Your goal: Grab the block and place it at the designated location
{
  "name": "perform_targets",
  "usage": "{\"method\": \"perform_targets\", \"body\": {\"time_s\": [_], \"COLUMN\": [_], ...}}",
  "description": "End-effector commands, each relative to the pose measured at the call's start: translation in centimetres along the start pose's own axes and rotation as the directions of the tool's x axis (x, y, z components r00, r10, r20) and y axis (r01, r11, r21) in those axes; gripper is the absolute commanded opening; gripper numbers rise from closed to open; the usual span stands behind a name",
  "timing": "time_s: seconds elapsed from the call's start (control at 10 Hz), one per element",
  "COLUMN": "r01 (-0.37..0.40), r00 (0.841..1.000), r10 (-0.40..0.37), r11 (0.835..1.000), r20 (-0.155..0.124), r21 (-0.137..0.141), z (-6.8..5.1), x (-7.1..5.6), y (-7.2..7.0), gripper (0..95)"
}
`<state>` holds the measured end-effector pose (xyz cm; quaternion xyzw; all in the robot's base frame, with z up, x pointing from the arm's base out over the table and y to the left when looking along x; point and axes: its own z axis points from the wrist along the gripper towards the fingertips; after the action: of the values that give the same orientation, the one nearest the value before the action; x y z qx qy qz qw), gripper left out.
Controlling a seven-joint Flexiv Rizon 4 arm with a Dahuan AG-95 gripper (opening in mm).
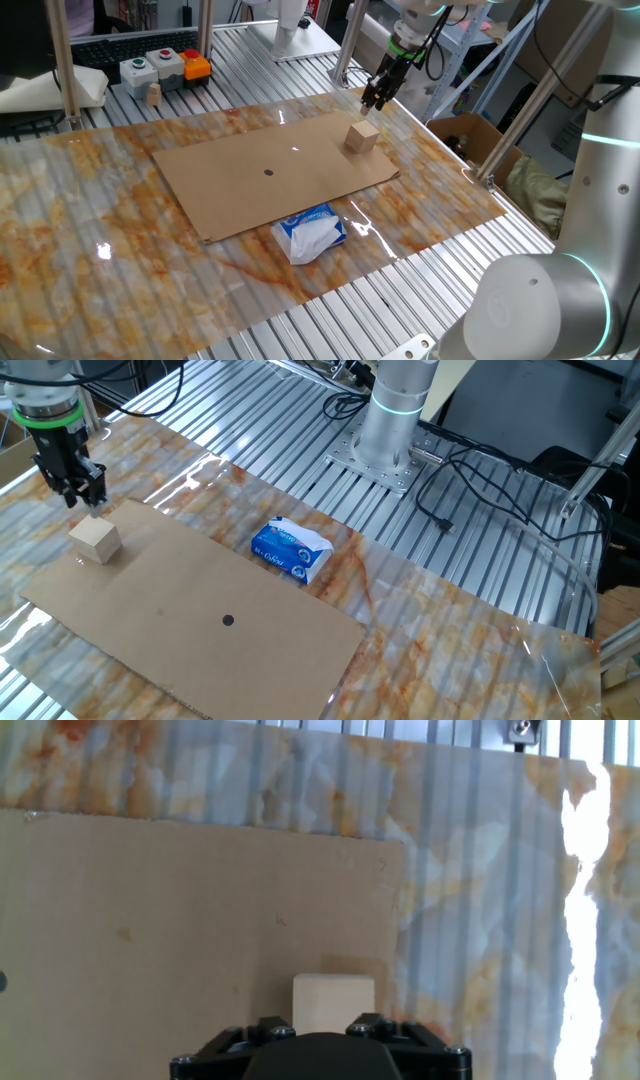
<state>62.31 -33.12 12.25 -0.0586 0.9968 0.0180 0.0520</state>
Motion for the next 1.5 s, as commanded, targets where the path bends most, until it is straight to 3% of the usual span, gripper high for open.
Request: {"method": "perform_targets", "body": {"time_s": [0.1,0.9,1.5], "r01": [-0.001,-0.043,-0.086], "r00": [1.0,0.999,0.996], "r10": [0.001,0.043,0.086], "r11": [1.0,0.999,0.996], "r20": [0.0,-0.002,0.001], "r21": [-0.001,-0.004,-0.009], "z": [0.8,4.5,6.1], "x": [0.1,-0.5,-0.5], "y": [0.0,-0.4,-1.0], "gripper": [95.0,95.0,95.0]}}
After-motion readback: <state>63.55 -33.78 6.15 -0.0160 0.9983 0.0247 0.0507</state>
